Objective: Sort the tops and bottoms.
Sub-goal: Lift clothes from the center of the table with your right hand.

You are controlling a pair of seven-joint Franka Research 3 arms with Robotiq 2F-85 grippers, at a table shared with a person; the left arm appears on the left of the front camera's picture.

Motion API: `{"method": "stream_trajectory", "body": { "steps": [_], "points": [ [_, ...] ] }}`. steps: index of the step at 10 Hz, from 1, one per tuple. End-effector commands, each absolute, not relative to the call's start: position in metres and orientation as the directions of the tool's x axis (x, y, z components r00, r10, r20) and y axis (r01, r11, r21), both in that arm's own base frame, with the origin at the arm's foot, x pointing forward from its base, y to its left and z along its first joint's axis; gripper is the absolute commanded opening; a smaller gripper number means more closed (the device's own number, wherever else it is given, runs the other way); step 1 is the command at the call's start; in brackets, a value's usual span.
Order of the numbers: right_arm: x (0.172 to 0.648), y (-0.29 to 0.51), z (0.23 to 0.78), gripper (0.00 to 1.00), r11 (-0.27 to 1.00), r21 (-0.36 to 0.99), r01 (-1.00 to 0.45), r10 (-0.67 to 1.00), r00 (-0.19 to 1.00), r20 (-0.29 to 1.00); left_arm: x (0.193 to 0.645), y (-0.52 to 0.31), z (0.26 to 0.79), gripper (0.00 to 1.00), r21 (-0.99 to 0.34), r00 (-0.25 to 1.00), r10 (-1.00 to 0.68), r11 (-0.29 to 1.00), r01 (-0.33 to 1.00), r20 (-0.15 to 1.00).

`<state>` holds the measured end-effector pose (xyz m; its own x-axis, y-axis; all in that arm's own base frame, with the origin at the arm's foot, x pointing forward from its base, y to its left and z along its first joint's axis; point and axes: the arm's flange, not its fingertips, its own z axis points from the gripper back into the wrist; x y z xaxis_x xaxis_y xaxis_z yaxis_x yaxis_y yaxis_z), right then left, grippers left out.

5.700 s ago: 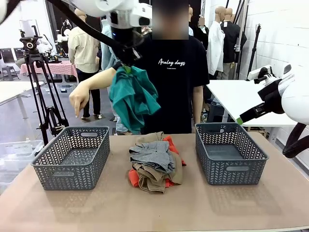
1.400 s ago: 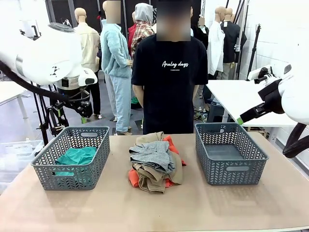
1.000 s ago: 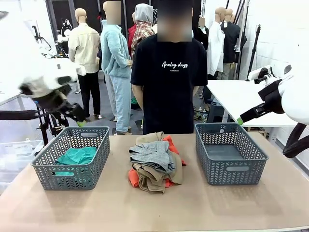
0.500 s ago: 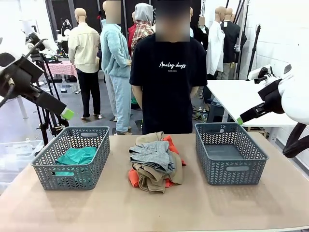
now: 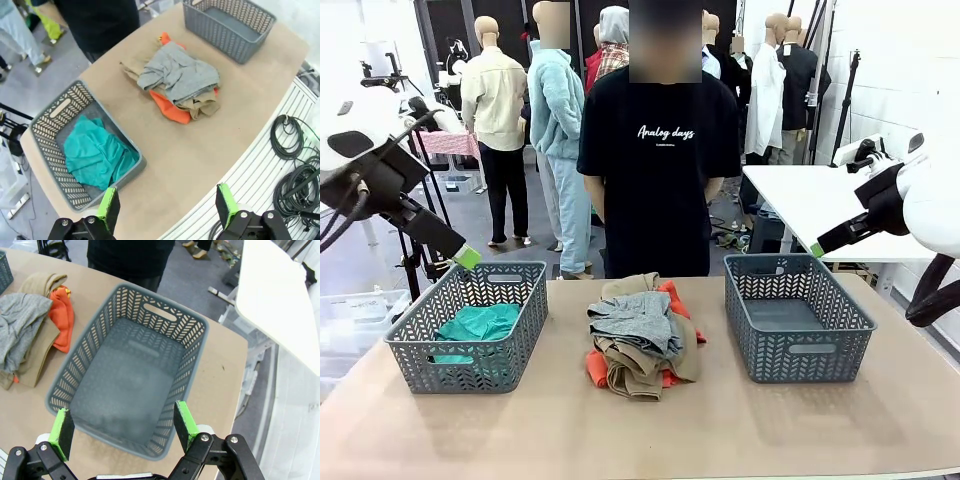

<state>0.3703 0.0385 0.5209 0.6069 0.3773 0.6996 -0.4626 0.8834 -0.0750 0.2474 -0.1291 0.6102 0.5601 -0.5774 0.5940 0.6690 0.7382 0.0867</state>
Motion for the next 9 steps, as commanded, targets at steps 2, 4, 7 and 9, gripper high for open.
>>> {"method": "stream_trajectory", "body": {
  "steps": [2,4,7,9],
  "points": [
    [0.364,0.076,0.572,1.00,0.829,-0.188,-0.527,0.479,0.493,0.727,0.244,-0.128,0.612,1.00,0.075,0.555,-0.568,0.737,0.672,0.608],
    [0.426,0.116,0.587,1.00,0.774,-0.148,-0.616,0.509,0.466,0.724,0.244,-0.128,0.612,1.00,0.075,0.555,-0.568,0.737,0.672,0.608],
    [0.501,0.184,0.548,1.00,0.662,0.060,-0.747,0.558,0.544,0.627,0.244,-0.128,0.612,1.00,0.075,0.555,-0.568,0.737,0.672,0.608],
    [0.520,0.236,0.509,1.00,0.619,0.144,-0.772,0.615,0.591,0.523,0.244,-0.128,0.612,1.00,0.075,0.555,-0.568,0.737,0.672,0.608]
  ]
}}
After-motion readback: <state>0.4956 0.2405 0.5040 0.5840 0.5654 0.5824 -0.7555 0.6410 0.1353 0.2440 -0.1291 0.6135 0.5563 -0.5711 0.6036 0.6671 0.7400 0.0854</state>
